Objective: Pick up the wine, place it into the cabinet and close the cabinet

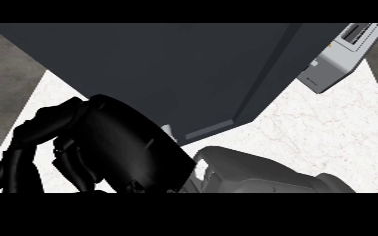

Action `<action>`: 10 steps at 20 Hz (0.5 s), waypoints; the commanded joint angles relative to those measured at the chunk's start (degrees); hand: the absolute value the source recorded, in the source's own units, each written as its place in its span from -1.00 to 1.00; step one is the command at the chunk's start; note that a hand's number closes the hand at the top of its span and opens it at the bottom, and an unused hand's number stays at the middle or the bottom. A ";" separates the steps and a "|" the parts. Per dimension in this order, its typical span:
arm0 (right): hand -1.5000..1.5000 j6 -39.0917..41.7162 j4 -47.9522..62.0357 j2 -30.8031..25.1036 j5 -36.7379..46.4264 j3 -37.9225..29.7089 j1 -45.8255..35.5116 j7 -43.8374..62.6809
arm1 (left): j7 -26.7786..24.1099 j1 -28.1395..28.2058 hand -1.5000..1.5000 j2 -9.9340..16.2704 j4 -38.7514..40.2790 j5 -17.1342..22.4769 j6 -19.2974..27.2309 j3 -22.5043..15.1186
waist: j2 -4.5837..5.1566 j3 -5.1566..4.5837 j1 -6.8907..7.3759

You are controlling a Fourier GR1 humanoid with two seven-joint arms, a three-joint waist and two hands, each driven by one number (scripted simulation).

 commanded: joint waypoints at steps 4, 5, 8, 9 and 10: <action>1.00 2.67 19.91 0.20 -14.97 -4.95 -15.34 -6.84 | 2.52 -0.26 -1.00 1.97 0.46 3.98 -3.40 4.99 | 0.38 0.05 0.71; 1.00 9.38 20.57 0.20 -18.09 -6.64 -14.60 -3.73 | 2.21 0.51 -1.00 2.18 -0.20 3.85 -3.62 5.44 | 0.57 0.08 0.99; 1.00 17.03 23.08 0.20 -27.42 -3.55 -14.71 -1.77 | 2.24 -1.92 -1.00 1.97 1.79 3.00 -3.52 4.86 | 1.15 -0.01 1.28; 1.00 20.44 25.38 0.20 -29.31 -4.23 -13.75 -2.72 | 2.48 -1.01 -1.00 2.24 -0.42 2.79 -3.10 5.15 | 1.08 0.09 1.55; 1.00 22.76 28.18 0.20 -30.38 -6.10 -15.72 -1.76 | 3.00 -0.49 -1.00 3.16 2.07 4.97 -5.33 7.74 | 0.77 0.05 0.76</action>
